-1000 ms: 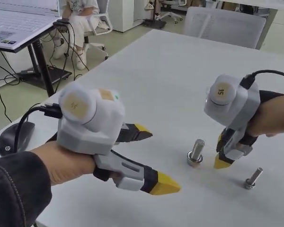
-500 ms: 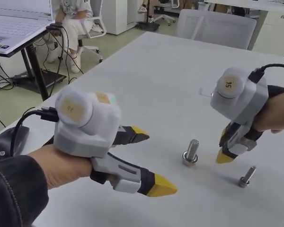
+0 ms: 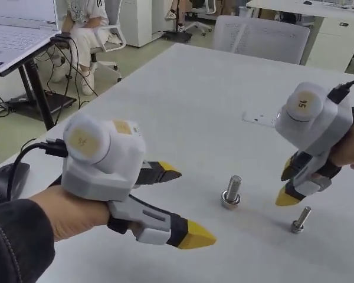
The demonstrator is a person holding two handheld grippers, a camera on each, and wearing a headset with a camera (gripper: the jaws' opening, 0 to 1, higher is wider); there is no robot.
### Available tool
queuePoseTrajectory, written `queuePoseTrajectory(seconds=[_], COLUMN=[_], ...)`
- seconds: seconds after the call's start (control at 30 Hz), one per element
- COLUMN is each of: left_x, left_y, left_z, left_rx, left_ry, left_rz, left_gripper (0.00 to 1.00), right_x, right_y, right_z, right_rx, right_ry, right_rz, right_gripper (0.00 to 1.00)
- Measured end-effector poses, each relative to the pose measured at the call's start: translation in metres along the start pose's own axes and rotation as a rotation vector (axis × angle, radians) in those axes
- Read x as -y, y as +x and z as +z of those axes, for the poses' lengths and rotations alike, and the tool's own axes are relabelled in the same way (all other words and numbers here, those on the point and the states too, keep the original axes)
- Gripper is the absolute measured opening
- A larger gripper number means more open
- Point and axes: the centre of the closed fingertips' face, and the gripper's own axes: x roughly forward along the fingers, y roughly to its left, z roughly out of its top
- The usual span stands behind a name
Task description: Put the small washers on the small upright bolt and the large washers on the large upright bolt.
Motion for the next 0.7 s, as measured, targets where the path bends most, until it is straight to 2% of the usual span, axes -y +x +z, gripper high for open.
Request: queuePoseTrajectory(seconds=[0.1,0.2,0.7], left_x=[0.0,0.001,0.003], left_y=[0.0,0.001,0.001], left_z=[0.0,0.0,0.0], left_rx=[-0.001,-0.003,-0.006], left_ry=[0.002,0.003,0.013], left_rz=[-0.002,-0.004,-0.014], left_gripper=[0.77,0.77,0.77], right_x=[-0.003,-0.003,-0.015], right_y=[-0.002,-0.002,-0.004], right_z=[-0.003,-0.005,-0.017], right_rx=[0.014,0.032,0.098], right_ry=[0.016,0.029,0.097], right_rz=[0.001,-0.007,-0.016], right_gripper=[0.42,0.49,0.7])
